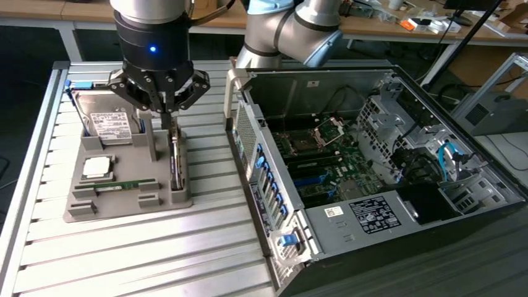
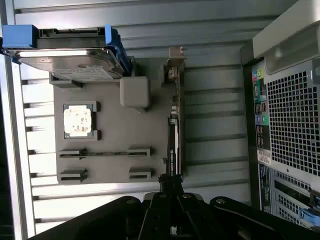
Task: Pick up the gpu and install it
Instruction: 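Reach for the gpu, then pick up the gpu and move the gpu toward the slot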
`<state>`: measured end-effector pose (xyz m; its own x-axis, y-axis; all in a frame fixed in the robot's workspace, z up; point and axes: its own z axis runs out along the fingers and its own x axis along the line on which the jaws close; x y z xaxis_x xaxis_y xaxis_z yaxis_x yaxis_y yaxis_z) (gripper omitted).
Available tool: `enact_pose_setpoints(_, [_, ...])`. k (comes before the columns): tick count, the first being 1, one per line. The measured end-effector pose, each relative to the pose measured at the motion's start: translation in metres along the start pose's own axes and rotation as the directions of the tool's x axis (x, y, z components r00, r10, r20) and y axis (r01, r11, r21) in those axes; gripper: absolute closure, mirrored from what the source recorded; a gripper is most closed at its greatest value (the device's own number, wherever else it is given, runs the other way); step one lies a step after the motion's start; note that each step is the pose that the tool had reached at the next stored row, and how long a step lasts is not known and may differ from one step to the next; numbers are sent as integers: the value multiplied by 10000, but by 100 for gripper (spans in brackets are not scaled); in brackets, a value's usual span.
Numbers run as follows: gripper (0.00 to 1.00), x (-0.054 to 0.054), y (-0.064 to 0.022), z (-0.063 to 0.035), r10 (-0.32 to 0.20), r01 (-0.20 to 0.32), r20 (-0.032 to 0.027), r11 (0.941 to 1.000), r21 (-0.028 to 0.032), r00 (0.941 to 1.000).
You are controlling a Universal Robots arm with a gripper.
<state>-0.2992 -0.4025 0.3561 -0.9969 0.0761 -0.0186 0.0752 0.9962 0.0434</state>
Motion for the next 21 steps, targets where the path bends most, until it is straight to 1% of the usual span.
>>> enact_pose_setpoints(1, [89, -58, 4, 2, 1, -1, -11, 10000, 4, 10000])
enact_pose_setpoints(2, [89, -64, 5, 2, 1, -1, -13, 10000, 4, 10000])
enact_pose_setpoints(16, [89, -64, 5, 2, 2, -2, -14, 10000, 4, 10000])
enact_pose_setpoints(17, [76, -64, 5, 2, 2, -2, -13, 10000, 3, 10000])
enact_pose_setpoints(19, [76, -64, 5, 2, 2, -2, -14, 10000, 4, 10000])
enact_pose_setpoints(20, [64, -64, 5, 2, 2, -2, -14, 10000, 4, 10000])
enact_pose_setpoints(21, [64, -64, 5, 2, 2, -2, -14, 10000, 4, 10000])
